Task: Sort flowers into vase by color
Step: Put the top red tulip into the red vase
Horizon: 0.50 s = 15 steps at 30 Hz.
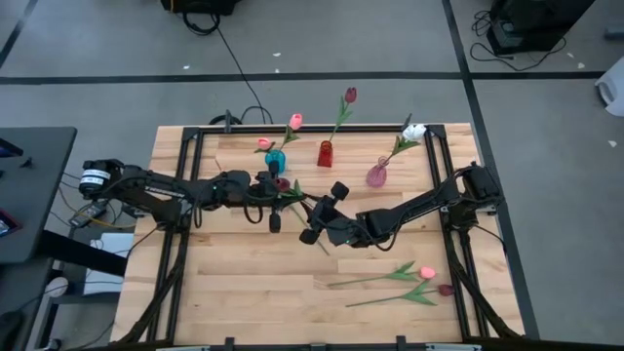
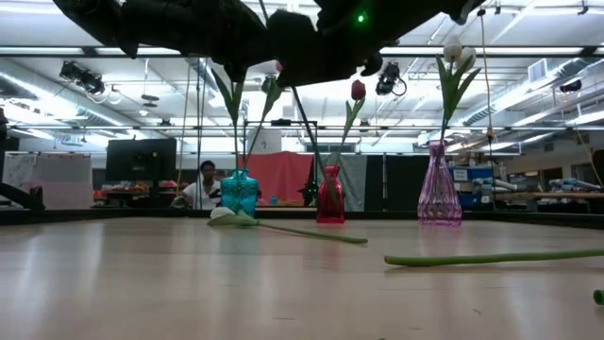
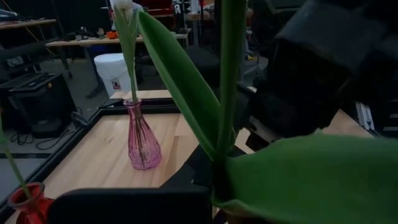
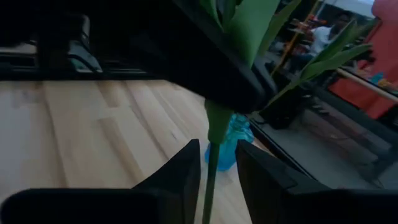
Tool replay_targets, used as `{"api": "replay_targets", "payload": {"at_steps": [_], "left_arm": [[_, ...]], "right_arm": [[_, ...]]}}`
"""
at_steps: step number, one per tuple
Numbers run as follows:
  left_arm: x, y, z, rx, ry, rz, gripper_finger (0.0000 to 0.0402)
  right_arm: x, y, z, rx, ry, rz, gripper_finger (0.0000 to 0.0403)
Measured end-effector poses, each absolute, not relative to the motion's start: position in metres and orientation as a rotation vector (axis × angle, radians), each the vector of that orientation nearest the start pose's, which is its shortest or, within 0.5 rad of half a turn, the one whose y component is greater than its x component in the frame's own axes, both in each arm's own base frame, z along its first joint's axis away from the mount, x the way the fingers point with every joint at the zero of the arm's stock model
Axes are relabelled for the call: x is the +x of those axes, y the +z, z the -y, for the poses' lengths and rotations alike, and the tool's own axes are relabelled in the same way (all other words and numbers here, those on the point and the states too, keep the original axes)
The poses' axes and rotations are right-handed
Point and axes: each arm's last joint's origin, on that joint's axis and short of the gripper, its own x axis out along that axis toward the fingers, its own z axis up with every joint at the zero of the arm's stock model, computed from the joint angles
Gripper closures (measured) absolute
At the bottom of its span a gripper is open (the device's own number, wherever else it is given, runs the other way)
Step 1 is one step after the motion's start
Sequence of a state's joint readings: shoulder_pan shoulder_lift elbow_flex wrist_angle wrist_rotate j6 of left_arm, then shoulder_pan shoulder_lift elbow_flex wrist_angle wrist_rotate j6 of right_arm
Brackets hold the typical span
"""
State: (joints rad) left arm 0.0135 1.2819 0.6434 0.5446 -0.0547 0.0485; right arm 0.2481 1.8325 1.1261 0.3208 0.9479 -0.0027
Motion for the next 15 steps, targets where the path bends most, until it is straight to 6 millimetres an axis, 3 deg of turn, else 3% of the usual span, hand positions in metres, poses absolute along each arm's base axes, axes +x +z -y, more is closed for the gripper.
{"api": "replay_targets", "payload": {"at_steps": [6, 10, 15], "left_arm": [[0.2734, 0.2481, -0.0054, 0.051, 0.067, -0.113, 0.0385], [0.2733, 0.2487, -0.0067, 0.062, 0.122, -0.11, 0.0373], [0.273, 0.2467, -0.0076, 0.085, 0.146, -0.132, 0.0311]], "right_arm": [[0.3858, 0.2121, -0.0729, -0.19, -0.697, -0.319, 0.0385], [0.386, 0.2127, -0.0728, -0.132, -0.707, -0.29, 0.0383], [0.3851, 0.2158, -0.0715, -0.104, -0.787, -0.248, 0.0393]]}}
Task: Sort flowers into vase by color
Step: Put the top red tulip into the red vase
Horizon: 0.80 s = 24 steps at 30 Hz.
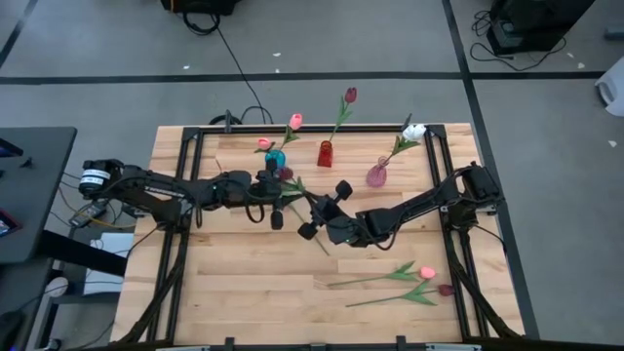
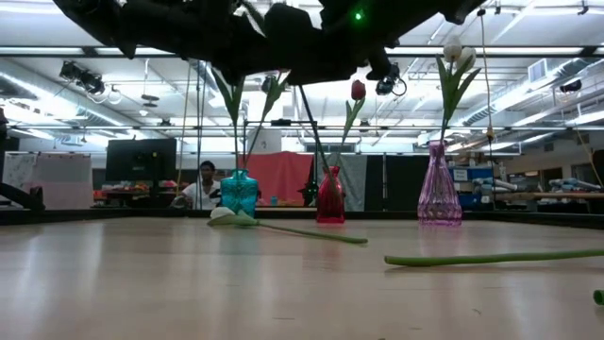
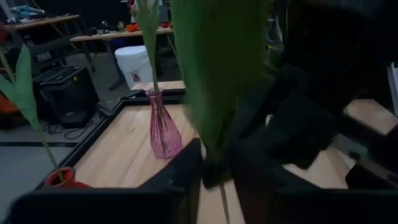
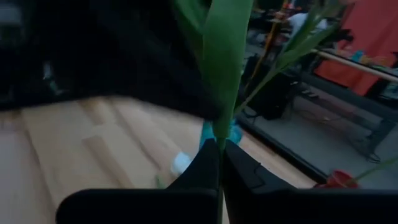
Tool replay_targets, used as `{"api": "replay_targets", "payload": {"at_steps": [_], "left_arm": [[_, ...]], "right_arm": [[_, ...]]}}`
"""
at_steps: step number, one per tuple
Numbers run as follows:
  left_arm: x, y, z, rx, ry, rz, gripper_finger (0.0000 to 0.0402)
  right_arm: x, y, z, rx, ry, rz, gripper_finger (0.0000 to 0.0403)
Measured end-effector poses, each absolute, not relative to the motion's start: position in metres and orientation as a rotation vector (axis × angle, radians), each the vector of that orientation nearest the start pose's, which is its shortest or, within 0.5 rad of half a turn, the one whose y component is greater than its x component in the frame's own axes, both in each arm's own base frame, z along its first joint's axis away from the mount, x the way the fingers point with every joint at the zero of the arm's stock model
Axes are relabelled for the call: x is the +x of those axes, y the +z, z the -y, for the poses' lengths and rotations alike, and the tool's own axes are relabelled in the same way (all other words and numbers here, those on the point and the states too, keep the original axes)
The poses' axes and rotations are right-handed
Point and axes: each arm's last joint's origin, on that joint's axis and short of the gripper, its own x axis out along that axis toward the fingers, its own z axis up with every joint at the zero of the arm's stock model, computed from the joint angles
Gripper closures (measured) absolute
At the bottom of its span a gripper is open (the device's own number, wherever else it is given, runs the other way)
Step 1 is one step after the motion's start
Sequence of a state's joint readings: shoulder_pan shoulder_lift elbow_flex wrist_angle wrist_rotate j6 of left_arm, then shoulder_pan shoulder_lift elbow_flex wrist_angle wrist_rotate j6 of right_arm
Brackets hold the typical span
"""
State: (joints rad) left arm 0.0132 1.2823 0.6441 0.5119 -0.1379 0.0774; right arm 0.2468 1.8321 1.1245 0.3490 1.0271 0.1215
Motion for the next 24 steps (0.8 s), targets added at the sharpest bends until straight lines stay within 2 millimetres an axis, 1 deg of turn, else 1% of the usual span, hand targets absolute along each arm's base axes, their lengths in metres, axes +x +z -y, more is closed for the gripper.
{"api": "replay_targets", "payload": {"at_steps": [3, 6, 10, 14, 16, 19, 21, 24], "left_arm": [[0.272, 0.247, -0.007, 0.086, 0.145, -0.13, 0.0271], [0.265, 0.248, -0.007, 0.09, 0.147, -0.106, 0.0244], [0.246, 0.245, -0.007, 0.097, 0.155, -0.067, 0.0236], [0.225, 0.236, -0.006, 0.069, 0.165, -0.023, 0.0236], [0.216, 0.232, -0.004, 0.054, 0.173, -0.014, 0.0236], [0.207, 0.223, -0.001, 0.052, 0.17, -0.021, 0.0236], [0.204, 0.218, 0.001, 0.049, 0.158, -0.006, 0.0235], [0.199, 0.212, 0.004, 0.047, 0.149, 0.038, 0.0235]], "right_arm": [[0.385, 0.218, -0.073, -0.092, -0.79, -0.228, 0.0393], [0.385, 0.218, -0.073, -0.086, -0.798, -0.224, 0.0392], [0.383, 0.218, -0.074, -0.098, -0.849, -0.217, 0.0392], [0.384, 0.219, -0.072, -0.09, -0.857, -0.208, 0.0392], [0.386, 0.218, -0.063, -0.072, -0.879, -0.202, 0.0392], [0.392, 0.213, -0.042, -0.039, -0.933, -0.19, 0.0392], [0.397, 0.212, -0.028, 0.002, -0.977, -0.138, 0.0392], [0.405, 0.212, -0.013, -0.027, -1.056, -0.048, 0.0392]]}}
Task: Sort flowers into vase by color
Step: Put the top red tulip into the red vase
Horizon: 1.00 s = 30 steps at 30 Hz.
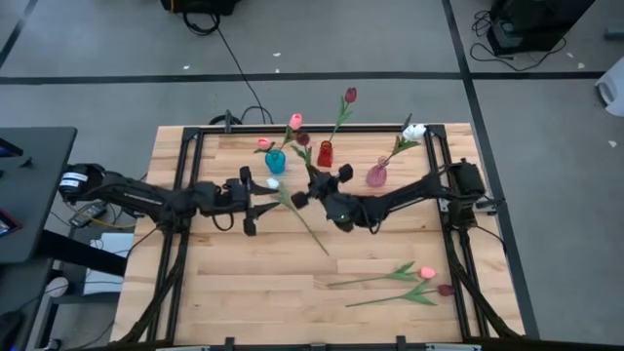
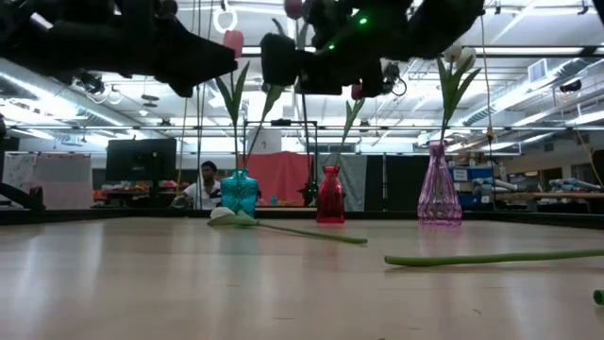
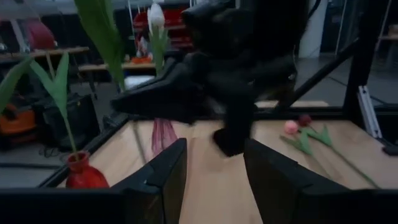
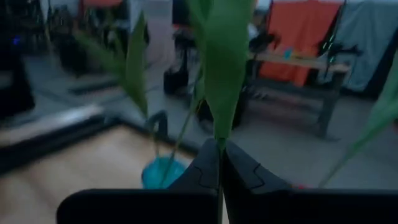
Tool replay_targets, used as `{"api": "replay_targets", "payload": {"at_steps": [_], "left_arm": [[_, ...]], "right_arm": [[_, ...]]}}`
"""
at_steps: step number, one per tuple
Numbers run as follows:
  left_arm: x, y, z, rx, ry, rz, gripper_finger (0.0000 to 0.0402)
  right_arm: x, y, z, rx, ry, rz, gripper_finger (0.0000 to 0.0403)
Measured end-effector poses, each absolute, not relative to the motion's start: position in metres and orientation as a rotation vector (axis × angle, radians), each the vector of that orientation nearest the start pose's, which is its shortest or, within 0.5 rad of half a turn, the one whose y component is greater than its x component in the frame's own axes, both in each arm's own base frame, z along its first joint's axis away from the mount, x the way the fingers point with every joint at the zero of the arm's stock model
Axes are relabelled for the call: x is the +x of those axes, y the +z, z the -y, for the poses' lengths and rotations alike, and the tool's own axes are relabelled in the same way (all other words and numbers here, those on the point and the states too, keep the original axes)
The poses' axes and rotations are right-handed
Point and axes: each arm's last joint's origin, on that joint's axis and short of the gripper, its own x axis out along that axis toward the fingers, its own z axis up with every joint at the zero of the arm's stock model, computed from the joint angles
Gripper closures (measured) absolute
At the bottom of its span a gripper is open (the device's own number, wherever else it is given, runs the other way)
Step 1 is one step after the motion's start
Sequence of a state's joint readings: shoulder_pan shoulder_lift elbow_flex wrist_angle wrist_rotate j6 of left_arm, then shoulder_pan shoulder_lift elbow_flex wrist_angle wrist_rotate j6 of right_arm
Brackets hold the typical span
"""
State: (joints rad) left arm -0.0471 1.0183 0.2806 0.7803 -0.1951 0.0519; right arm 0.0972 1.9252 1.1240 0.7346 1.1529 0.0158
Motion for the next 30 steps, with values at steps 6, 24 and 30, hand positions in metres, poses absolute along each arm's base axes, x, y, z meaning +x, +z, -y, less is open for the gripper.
{"api": "replay_targets", "payload": {"at_steps": [6, 24, 30], "left_arm": [[0.191, 0.207, 0.003, 0.073, 0.165, 0.082, 0.0235], [0.189, 0.202, 0.003, 0.114, 0.175, 0.079, 0.0235], [0.189, 0.201, 0.003, 0.116, 0.174, 0.067, 0.0235]], "right_arm": [[0.413, 0.212, 0.013, -0.126, -1.262, 0.064, 0.0393], [0.434, 0.24, 0.061, -0.334, -1.379, 0.082, 0.0394], [0.433, 0.241, 0.072, -0.354, -1.4, 0.073, 0.0394]]}}
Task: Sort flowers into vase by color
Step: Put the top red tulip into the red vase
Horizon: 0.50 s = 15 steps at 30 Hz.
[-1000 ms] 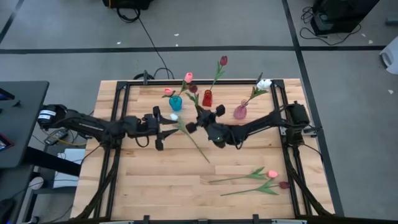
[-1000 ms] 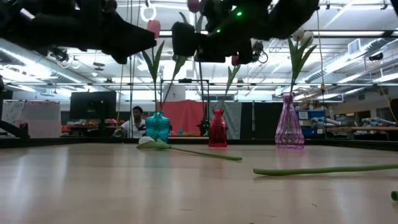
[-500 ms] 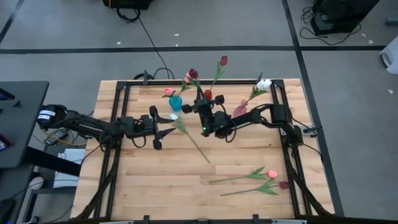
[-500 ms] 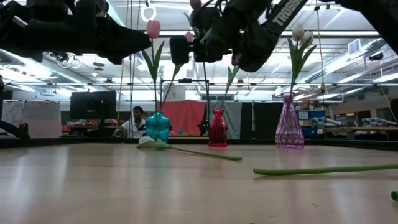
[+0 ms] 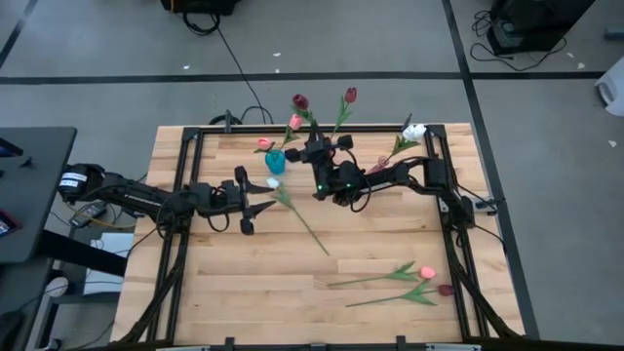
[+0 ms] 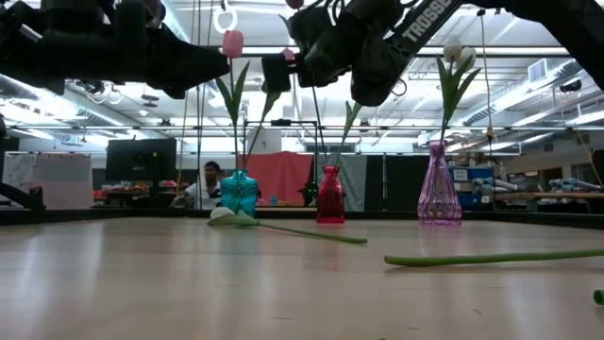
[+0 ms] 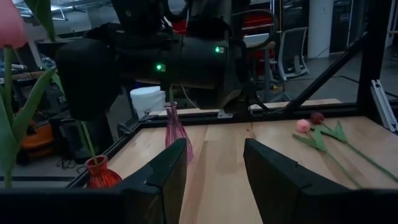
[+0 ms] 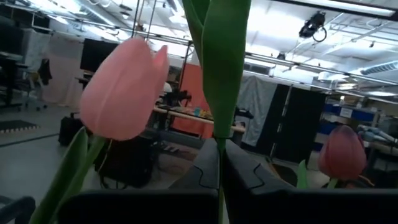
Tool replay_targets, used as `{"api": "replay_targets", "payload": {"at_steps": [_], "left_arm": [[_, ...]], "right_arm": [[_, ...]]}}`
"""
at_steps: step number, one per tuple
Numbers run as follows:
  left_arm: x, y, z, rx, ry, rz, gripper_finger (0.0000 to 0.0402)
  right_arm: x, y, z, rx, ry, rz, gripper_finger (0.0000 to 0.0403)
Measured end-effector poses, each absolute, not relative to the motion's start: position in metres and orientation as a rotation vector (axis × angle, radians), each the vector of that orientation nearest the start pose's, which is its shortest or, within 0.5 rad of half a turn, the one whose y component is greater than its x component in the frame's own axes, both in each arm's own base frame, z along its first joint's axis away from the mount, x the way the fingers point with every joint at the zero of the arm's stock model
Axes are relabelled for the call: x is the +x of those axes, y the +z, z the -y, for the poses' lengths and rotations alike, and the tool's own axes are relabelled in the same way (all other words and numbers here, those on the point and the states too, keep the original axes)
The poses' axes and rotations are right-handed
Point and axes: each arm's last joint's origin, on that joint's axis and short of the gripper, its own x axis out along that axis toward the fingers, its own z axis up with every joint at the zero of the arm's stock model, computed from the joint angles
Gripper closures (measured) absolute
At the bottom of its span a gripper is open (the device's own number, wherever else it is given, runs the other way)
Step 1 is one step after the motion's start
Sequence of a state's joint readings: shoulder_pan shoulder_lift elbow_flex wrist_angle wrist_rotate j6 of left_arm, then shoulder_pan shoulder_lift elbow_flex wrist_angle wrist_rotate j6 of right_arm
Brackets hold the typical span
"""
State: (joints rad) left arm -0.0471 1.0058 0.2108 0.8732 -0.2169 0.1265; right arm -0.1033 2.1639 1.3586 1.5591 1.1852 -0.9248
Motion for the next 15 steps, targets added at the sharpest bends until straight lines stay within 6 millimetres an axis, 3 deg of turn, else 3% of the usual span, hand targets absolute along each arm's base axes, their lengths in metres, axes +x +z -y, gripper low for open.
{"api": "replay_targets", "payload": {"at_steps": [4, 15], "left_arm": [[0.189, 0.2, 0.003, 0.116, 0.174, 0.061, 0.0235], [0.189, 0.201, 0.003, 0.11, 0.174, 0.063, 0.0235]], "right_arm": [[0.432, 0.24, 0.074, -0.337, -1.434, 0.044, 0.0394], [0.42, 0.213, 0.077, -0.207, -1.497, 0.026, 0.0393]]}}
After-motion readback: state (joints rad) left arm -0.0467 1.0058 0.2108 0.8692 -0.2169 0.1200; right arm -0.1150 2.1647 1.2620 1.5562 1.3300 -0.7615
